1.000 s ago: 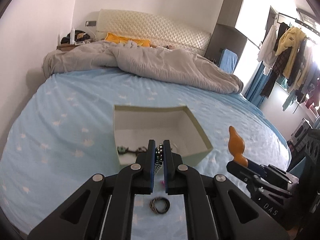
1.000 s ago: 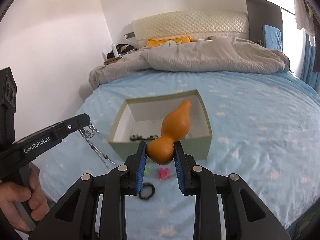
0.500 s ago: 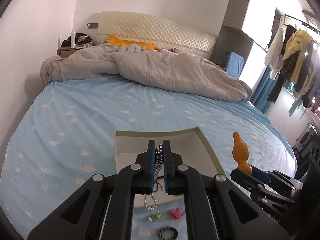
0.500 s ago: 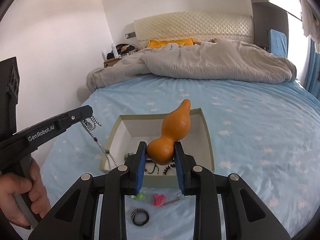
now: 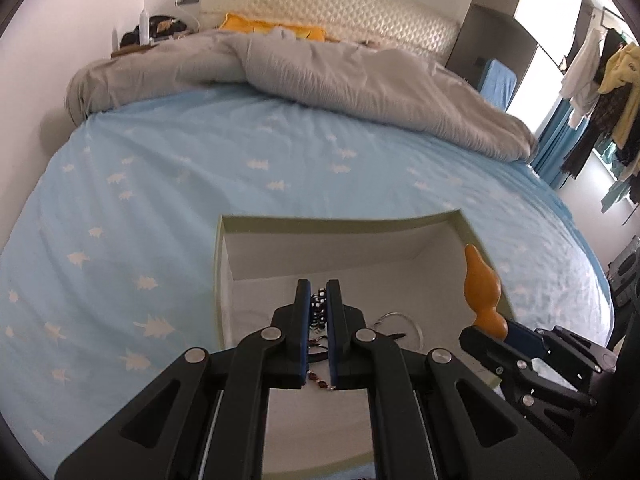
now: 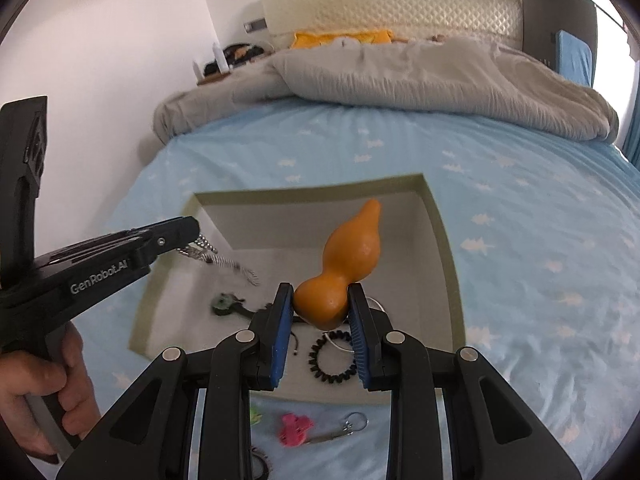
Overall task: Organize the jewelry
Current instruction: 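Open both tools to drop the pearl chain and gourd into the box, then lift both open tools out of the box back toward the pile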
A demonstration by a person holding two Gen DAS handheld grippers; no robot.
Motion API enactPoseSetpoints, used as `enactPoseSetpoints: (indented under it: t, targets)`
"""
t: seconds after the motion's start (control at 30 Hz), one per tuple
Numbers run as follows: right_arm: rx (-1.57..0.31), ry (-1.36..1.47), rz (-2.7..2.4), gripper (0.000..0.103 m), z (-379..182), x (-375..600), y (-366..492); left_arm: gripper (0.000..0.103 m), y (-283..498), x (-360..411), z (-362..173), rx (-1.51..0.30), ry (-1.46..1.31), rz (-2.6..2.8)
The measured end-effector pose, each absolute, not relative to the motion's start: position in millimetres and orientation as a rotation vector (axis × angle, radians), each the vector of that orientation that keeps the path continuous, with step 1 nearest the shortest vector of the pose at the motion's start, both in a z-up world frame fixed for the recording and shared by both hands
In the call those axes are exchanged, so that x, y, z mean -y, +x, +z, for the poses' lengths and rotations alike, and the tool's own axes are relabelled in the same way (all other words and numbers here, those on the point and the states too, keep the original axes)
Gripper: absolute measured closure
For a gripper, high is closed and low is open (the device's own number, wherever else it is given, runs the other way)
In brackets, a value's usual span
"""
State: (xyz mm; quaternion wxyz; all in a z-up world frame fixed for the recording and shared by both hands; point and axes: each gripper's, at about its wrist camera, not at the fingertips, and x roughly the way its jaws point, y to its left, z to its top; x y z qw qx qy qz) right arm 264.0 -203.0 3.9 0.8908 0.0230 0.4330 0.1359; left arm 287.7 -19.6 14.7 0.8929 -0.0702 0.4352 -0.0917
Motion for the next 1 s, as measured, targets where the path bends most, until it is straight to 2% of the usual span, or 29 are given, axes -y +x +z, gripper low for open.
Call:
enactPoseSetpoints:
  t: [0.37,0.5,0.57,0.63,0.67,1.0]
  targets:
    - [-0.947,0.042,0.275,0.078,-14,201,272,0.096,293,19,-5,-0.966,-0.154,-0.177]
    - [-0.931,0.045,0.263,0.067,-8,204,269,0.094,290,17,-2,-0.982,-0.159,-0.158]
    - [-0.917,0.051,0.26,0.067,0,206,264,0.088,287,17,3,-0.979,-0.154,-0.153]
    - [-0.897,0.054,0.259,0.067,10,208,257,0.062,280,16,12,-0.965,-0.157,-0.143]
    - [-0.888,0.058,0.26,0.067,14,209,254,0.056,278,15,15,-0.96,-0.155,-0.14]
    - [-0.765,0.086,0.262,0.067,81,219,193,0.054,222,14,80,-0.847,-0.135,-0.132]
